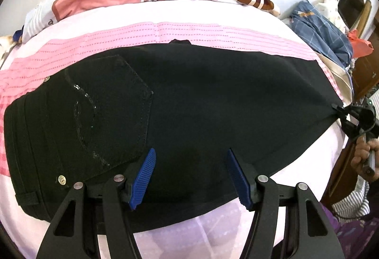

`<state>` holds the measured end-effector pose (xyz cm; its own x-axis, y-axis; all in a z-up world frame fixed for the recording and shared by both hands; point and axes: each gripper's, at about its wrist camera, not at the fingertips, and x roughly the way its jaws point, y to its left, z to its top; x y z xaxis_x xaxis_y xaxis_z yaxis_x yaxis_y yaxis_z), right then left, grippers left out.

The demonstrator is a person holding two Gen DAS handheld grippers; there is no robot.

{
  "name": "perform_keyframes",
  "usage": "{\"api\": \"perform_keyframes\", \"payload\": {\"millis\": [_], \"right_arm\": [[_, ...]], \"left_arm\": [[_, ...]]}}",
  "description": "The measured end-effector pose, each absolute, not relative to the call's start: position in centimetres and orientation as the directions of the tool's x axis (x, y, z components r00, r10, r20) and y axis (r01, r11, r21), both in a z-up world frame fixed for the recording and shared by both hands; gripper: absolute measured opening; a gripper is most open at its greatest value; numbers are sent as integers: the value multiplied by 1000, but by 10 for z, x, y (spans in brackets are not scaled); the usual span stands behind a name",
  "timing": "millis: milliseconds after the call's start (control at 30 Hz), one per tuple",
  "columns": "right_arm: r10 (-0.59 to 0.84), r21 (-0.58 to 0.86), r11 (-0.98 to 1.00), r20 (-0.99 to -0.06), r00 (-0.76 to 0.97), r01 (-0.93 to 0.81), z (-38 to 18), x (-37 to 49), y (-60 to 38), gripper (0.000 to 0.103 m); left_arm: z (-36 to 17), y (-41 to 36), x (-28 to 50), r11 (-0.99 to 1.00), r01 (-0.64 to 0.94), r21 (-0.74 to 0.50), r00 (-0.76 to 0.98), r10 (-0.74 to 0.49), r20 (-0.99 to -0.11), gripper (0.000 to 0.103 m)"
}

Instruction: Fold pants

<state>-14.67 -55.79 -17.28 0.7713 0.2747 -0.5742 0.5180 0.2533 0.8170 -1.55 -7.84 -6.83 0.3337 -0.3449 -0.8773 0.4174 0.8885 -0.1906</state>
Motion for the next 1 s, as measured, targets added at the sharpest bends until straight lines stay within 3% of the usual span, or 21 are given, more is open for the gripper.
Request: {"api": "perform_keyframes", "payload": {"millis": [133,267,333,367,433,667,767,833,1000], "right_arm": [[258,816,307,-567,783,490,-153,-146,-556,3],[263,819,230,-572,777,525,-177,-162,-563,1],[264,838,170,-546,795,519,-181,-169,-565,6],[243,835,174,-551,798,523,-175,-173,-564,13],[234,834,199,-551,801,515,-164,-177,-556,15],[544,925,168,-374,751,339,-173,-141,-458,19],[609,927,162,-363,705,337,-182,-125,-430,20],[632,910,200,-403,662,364,-187,-116,-417,20],[603,892,228,-444,663,390,-188,-103,-413,22]], "left_arm": [[-65,-80,-19,883,436,-172,345,-341,-875,63],[-69,-83,-19,878,443,-179,335,-348,-876,63],[-68,-81,-20,876,445,-185,337,-355,-872,63],[-67,-79,-21,874,446,-193,341,-365,-866,63],[-65,-76,-23,871,443,-210,347,-383,-856,63],[-61,-63,-26,862,401,-310,386,-466,-796,63],[-59,-64,-29,865,404,-297,413,-463,-784,63],[-58,-65,-29,865,402,-301,415,-465,-782,63],[-61,-62,-30,862,385,-329,408,-479,-777,63]]}}
